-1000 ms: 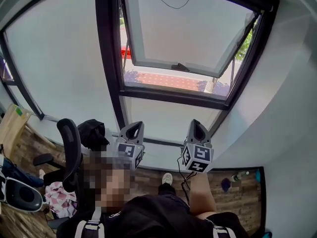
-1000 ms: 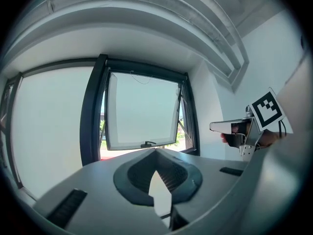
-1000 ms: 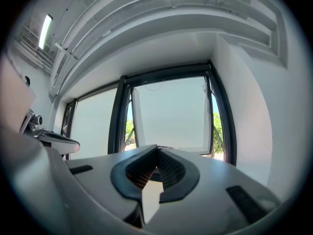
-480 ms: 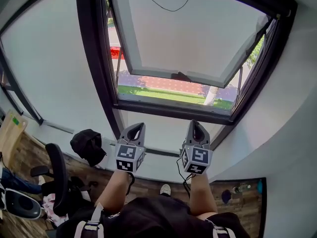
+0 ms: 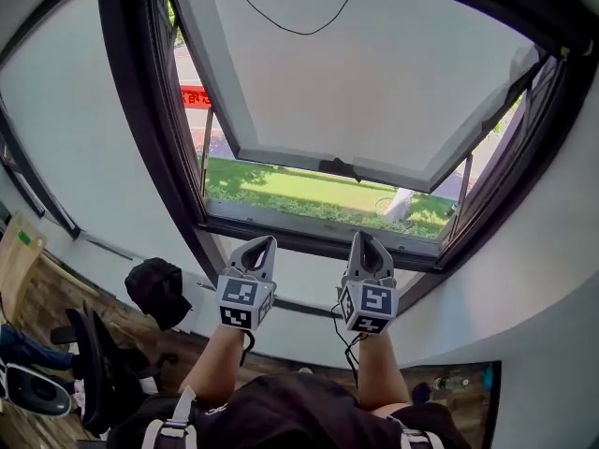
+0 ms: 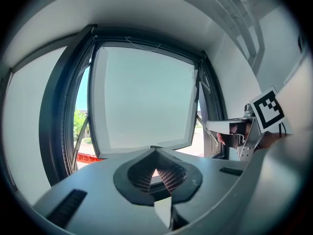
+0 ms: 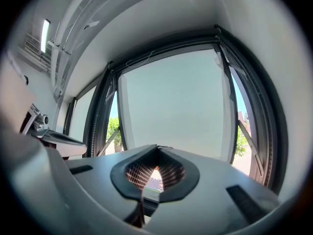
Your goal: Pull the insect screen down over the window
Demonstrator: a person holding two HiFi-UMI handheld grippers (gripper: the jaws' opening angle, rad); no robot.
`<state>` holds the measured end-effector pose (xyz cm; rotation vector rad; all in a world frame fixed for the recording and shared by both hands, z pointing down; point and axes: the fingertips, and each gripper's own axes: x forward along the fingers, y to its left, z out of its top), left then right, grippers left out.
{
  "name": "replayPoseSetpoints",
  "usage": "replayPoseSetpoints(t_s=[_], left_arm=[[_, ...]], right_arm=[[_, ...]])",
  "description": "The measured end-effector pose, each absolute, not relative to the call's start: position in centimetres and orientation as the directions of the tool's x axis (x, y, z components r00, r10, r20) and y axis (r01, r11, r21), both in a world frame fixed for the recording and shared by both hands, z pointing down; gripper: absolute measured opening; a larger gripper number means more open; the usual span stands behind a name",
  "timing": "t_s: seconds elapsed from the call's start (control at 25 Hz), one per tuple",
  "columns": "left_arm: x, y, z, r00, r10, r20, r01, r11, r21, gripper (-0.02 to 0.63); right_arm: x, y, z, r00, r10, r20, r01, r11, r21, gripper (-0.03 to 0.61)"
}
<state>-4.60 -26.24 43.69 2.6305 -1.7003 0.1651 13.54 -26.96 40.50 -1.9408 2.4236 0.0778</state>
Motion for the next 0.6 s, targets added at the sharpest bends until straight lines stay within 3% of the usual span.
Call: replayPoseSetpoints(t_s=[0.6], left_arm=[[-4.9,-33.9,43.6,0.408,-0.907,0.106,-0.910,-0.414,-0.039,0.008]], right_arm=[[13.3,-33.5,39.9,-0.243,-0.968,-0.066,-0.970,0.241,0.034,0.005]])
